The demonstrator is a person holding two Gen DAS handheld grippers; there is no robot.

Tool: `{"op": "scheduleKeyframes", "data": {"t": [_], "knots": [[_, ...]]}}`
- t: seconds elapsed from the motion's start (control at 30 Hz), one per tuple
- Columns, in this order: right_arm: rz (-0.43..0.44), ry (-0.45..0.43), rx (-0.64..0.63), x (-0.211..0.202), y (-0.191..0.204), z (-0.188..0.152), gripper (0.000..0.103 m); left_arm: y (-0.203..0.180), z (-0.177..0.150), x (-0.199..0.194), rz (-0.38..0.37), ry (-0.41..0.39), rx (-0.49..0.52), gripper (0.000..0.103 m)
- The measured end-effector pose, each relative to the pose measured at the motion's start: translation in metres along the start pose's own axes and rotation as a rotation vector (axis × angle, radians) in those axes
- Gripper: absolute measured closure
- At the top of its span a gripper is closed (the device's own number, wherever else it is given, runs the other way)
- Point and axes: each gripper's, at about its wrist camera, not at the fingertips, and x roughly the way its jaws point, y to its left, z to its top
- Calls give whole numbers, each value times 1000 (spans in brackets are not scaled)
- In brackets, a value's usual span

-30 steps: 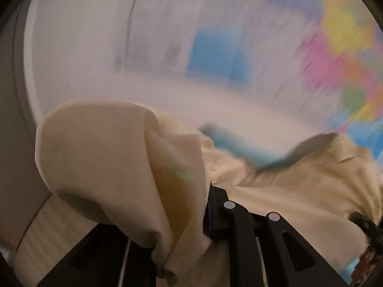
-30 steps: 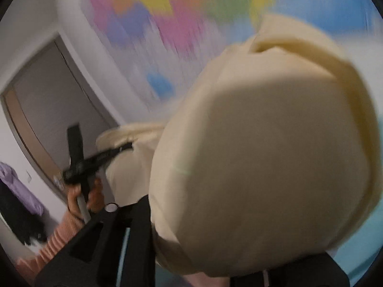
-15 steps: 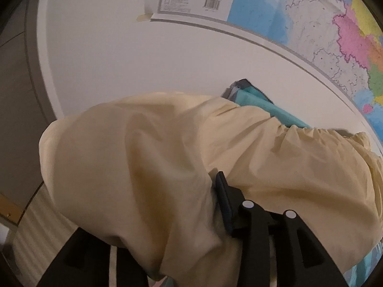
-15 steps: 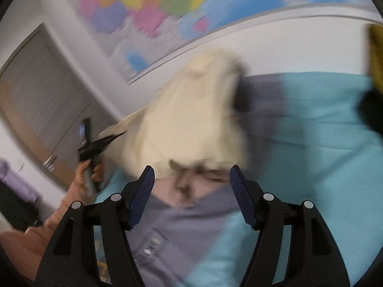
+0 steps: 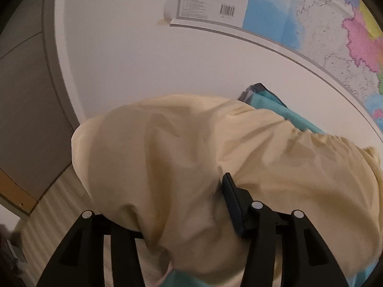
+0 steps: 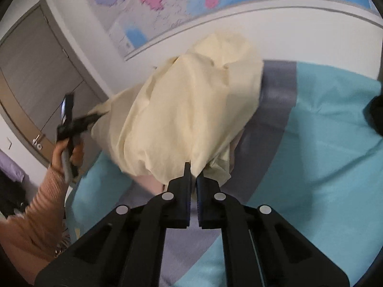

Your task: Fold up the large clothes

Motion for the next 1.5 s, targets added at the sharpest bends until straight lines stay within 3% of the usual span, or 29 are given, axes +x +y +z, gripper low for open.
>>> {"op": "scheduleKeyframes", "data": {"t": [0.13,0.23,0.3,0.33,0.37,0.47,0.53,0.7,0.87,0.93,1.07,1.17,1.4,1.5], "knots": [[-31,11,-38,-1,9,-4,97,-2,14,14,31,23,-26,57],[-62,29,-30,-7,6,-3,87,-2,7,8,47,29,-4,51],[-114,9,-41,-23,5,-3,58,3,-1,-8,46,26,9,36],[-132,-9,-37,-30,5,-3,55,7,-5,-22,43,0,9,36],[-154,-33,-36,-38,4,-1,55,10,-8,-34,30,-24,16,34],[-179,-122,-81,-63,16,10,55,16,-20,-85,-8,-165,49,15],[-155,-166,-126,-74,27,17,55,10,-24,-106,-70,-205,86,15],[-109,-202,-199,-45,53,53,55,-38,-37,-108,-188,-180,182,15],[-76,-109,-151,6,55,63,57,-84,-56,-85,-264,-133,216,15],[-99,-71,-140,22,49,55,57,-97,-65,-76,-250,-120,237,15],[-100,-20,-118,34,34,38,58,-114,-80,-67,-134,-142,316,14],[-97,-11,-108,34,30,34,58,-115,-86,-69,-105,-141,317,15],[-92,-22,-112,16,43,35,50,-128,-91,-89,-87,-158,326,16],[-82,-66,-160,5,56,38,50,-134,-92,-102,-157,-169,320,16]]}}
